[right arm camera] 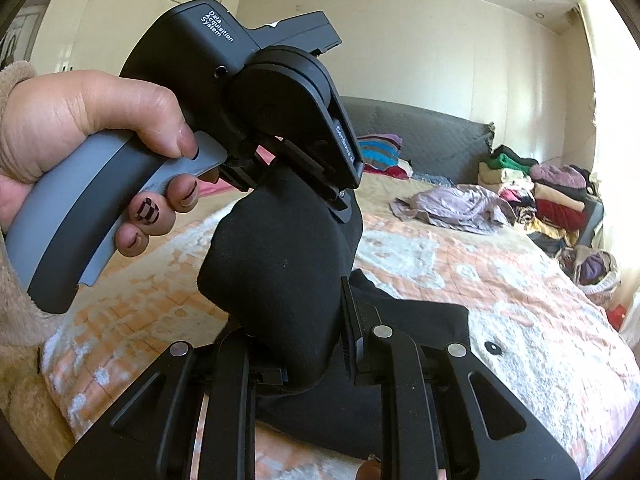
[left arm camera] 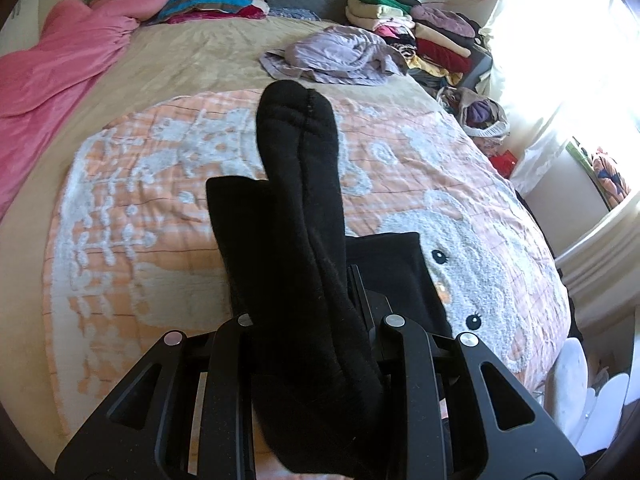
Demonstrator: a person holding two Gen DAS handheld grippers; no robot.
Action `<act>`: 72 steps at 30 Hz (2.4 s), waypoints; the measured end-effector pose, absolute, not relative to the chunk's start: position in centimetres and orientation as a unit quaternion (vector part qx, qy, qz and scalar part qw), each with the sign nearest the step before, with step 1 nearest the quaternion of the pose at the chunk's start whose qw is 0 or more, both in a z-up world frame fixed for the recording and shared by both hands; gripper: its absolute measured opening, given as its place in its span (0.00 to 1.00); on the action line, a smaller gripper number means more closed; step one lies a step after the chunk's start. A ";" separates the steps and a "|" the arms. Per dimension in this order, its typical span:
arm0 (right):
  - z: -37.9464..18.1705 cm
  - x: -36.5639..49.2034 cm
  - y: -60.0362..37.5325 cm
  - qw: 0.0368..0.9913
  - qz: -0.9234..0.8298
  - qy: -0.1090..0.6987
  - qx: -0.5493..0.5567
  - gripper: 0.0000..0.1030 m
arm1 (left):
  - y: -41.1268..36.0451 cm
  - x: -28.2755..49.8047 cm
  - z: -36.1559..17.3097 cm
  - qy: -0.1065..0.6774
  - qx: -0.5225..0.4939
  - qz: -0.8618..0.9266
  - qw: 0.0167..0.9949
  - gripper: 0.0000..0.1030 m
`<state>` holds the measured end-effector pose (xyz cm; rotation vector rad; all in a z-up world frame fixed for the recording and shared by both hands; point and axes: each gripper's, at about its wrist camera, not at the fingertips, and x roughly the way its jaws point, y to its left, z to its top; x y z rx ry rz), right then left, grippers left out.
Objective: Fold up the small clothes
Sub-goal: 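Fold the held sweatshirt over onto itself with both grippers, then press the folded sweatshirt flat with both grippers open on top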
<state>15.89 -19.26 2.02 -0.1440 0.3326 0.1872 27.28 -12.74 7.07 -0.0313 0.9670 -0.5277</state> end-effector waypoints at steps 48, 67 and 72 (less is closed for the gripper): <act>-5.1 22.4 -37.9 0.803 0.270 0.376 0.375 0.67 | -15.4 25.6 0.7 0.473 -0.015 -0.240 0.848 0.78; -0.7 30.7 -35.4 0.884 0.234 0.357 0.190 0.17 | -13.5 23.3 -1.6 0.461 0.014 -0.231 0.857 0.79; -1.8 32.2 -35.2 0.893 0.218 0.363 0.155 0.17 | -13.6 23.4 -1.6 0.463 0.016 -0.229 0.856 0.79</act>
